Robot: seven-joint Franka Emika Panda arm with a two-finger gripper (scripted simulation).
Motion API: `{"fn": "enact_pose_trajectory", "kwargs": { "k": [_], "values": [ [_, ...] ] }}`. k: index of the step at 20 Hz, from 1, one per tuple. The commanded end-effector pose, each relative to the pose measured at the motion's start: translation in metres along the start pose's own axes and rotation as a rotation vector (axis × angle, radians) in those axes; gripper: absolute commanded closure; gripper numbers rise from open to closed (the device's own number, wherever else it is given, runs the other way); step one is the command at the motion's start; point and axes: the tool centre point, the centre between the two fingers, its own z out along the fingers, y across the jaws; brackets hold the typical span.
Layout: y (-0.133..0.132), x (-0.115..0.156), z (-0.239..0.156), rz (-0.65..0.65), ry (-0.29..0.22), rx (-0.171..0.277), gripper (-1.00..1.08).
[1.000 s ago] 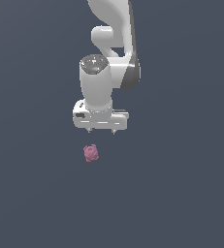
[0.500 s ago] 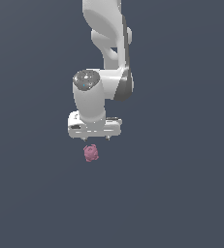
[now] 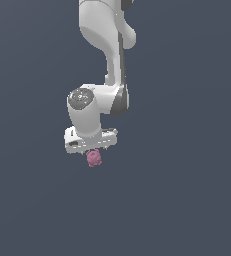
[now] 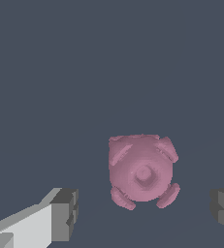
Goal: Pick up the object and move it to a goal position.
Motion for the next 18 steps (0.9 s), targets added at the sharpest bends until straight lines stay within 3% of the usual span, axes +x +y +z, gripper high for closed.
{"fn": "enact_pose_trajectory", "kwargs": {
  "k": [1,12,18],
  "values": [
    [0.004,0.001,0.006,-0.027,0.0,0.0,-0.92],
    [0.009,0.001,0.016,-0.051,-0.001,0.001,-0.92],
    [0.009,0.0,0.044,-0.054,0.0,0.001,-0.92]
  ]
}}
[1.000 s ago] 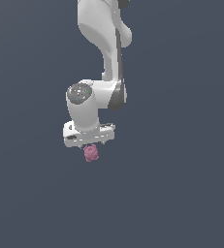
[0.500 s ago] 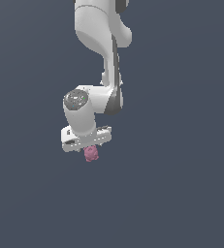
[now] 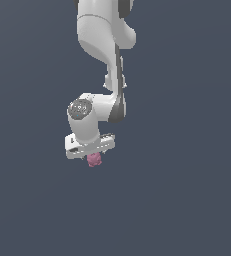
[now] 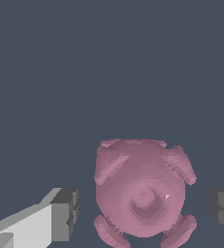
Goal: Pick up the object and move it to a goal position.
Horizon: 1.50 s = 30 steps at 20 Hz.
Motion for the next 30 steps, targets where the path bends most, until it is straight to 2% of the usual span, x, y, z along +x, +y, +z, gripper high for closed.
{"fn": "enact_pose_trajectory", "kwargs": {
  "k": [1,8,9,22,30],
  "values": [
    [0.0,-0.001,0.014,-0.001,-0.001,0.001,-0.92],
    [0.0,0.0,0.028,-0.002,-0.001,0.001,-0.92],
    [0.0,0.0,0.028,-0.002,-0.001,0.001,1.08],
    [0.0,0.002,0.025,0.002,0.003,-0.002,1.08],
    [0.001,0.019,-0.005,0.061,0.044,-0.034,1.08]
  ]
}}
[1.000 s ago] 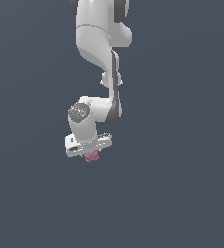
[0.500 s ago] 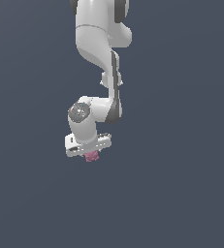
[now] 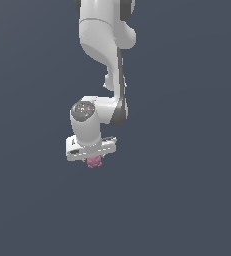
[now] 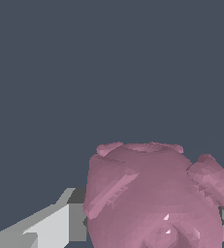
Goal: Pick up the object and move it to a goal position.
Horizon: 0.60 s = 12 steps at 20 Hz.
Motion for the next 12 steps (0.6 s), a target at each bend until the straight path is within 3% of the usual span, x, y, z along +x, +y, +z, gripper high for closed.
{"fn": "enact_pose_trajectory", "kwargs": {
  "k": [1,12],
  "values": [
    [0.0,0.008,-0.014,0.026,0.02,-0.014,1.08],
    [0.002,0.054,-0.107,0.203,0.142,-0.111,1.08]
  ]
}}
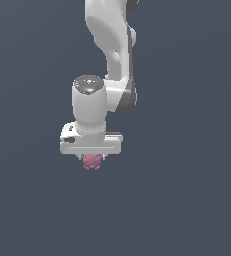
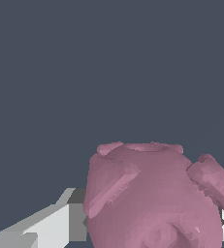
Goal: Pick up the object and move it to a goal position.
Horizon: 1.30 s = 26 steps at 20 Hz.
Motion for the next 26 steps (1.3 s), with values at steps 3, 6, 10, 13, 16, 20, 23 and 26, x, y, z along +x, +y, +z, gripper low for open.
{"fn": "enact_pose_trajectory", "kwargs": {
  "k": [3,6,10,13,16,20,23,26],
  "values": [
    [0.001,0.023,-0.04,0.079,0.055,-0.044,1.08],
    [0.002,0.036,-0.067,0.13,0.089,-0.072,1.08],
    [0.003,0.051,-0.102,0.195,0.134,-0.11,1.08],
    [0.004,0.062,-0.128,0.244,0.167,-0.139,1.08],
    [0.004,0.072,-0.155,0.294,0.2,-0.168,1.08],
    [0.004,0.084,-0.192,0.36,0.245,-0.208,1.08],
    [0.004,0.092,-0.221,0.411,0.279,-0.24,1.08],
    [0.003,0.099,-0.248,0.458,0.31,-0.269,1.08]
  ]
}}
